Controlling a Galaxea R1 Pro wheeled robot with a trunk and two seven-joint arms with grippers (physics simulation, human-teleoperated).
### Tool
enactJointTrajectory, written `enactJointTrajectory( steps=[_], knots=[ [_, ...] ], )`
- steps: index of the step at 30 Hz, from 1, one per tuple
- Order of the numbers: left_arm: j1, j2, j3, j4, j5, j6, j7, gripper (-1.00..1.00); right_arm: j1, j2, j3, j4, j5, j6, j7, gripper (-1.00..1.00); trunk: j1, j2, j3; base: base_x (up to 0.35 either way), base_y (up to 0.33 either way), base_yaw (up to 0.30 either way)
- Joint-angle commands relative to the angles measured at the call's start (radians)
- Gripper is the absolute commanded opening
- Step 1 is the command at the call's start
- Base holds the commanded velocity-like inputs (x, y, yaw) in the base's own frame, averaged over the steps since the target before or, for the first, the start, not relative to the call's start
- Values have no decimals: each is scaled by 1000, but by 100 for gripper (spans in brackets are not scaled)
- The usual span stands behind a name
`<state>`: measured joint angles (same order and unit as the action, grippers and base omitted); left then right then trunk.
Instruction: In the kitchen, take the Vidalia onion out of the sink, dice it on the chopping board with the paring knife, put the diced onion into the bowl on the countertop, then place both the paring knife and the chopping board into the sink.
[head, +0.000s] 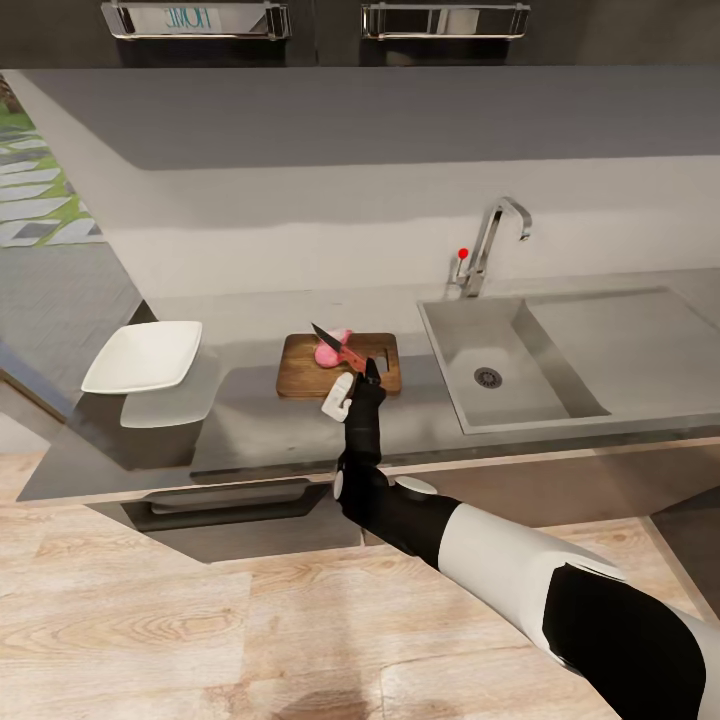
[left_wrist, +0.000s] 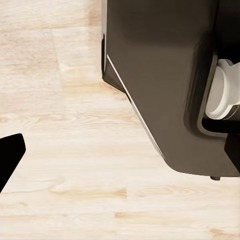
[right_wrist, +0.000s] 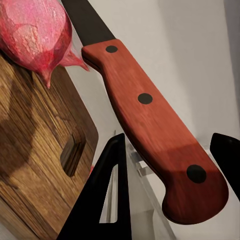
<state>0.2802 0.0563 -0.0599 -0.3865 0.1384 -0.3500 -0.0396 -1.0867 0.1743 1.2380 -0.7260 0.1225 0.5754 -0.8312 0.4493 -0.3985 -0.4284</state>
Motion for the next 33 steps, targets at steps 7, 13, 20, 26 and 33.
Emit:
enactJointTrajectory(
  steps=[7,13,20,26,33],
  knots=[
    [1,1,-6,-2,10,-1,-2,100,-1,0,3,2,-18,13,-2,-100,1,-1,-2,0,0,0],
    [1,2,-6,-2,10,-1,-2,100,-1,0,4,2,-18,16,-2,-100,1,-1,-2,0,0,0],
    [1,1,-6,-2,10,-1,-2,100,-1,0,4,2,-18,17,-2,-100,1,-1,-2,0,0,0],
    [1,1,-7,-2,10,-1,-2,100,-1,0,5,2,-18,17,-2,-100,1,-1,-2,0,0,0],
    [1,1,-6,-2,10,-1,-2,100,-1,0,9,3,-18,38,0,-100,1,-1,-2,0,0,0]
  ],
)
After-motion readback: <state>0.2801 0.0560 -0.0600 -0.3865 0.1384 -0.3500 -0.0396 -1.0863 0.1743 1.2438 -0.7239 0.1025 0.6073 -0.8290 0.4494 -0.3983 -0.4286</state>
